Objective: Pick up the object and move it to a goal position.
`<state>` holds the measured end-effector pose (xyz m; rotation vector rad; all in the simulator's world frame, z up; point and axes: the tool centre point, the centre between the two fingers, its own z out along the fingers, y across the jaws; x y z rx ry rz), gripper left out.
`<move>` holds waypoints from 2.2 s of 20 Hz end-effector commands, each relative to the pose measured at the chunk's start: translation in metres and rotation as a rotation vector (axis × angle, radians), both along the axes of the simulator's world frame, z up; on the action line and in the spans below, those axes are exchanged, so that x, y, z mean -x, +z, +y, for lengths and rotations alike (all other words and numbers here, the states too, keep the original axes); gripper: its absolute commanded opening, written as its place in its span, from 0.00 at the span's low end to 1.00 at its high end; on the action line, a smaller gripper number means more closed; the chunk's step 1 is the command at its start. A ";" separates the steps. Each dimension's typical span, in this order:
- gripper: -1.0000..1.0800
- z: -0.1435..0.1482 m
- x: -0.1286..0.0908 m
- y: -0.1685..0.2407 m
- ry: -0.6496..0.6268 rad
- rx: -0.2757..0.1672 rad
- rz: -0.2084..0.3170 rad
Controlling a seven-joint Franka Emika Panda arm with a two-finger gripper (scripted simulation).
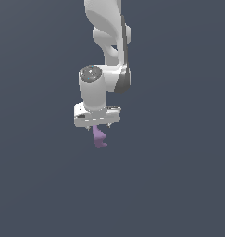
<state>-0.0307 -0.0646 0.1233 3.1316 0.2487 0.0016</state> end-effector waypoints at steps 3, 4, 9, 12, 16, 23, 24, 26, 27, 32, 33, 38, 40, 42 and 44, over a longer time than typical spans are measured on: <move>0.96 0.000 0.001 -0.021 0.002 0.000 0.001; 0.96 0.000 0.001 -0.025 0.002 0.000 0.001; 0.96 -0.001 0.000 -0.031 0.002 0.000 0.001; 0.00 -0.001 0.000 -0.031 0.002 0.000 0.001; 0.00 -0.001 0.000 -0.031 0.002 0.000 0.001; 0.00 0.000 -0.002 -0.030 -0.002 0.002 -0.005; 0.00 -0.001 -0.003 -0.028 -0.006 0.004 -0.010; 0.00 -0.001 -0.008 -0.024 -0.015 0.008 -0.024; 0.00 -0.001 -0.011 -0.021 -0.021 0.011 -0.033; 0.00 -0.003 -0.031 0.000 -0.065 0.033 -0.097; 0.00 -0.004 -0.036 0.006 -0.075 0.038 -0.113; 0.00 -0.007 -0.062 0.040 -0.140 0.070 -0.208; 0.00 -0.009 -0.073 0.057 -0.169 0.085 -0.251; 0.00 -0.011 -0.083 0.073 -0.198 0.099 -0.294; 0.00 -0.013 -0.091 0.090 -0.226 0.113 -0.335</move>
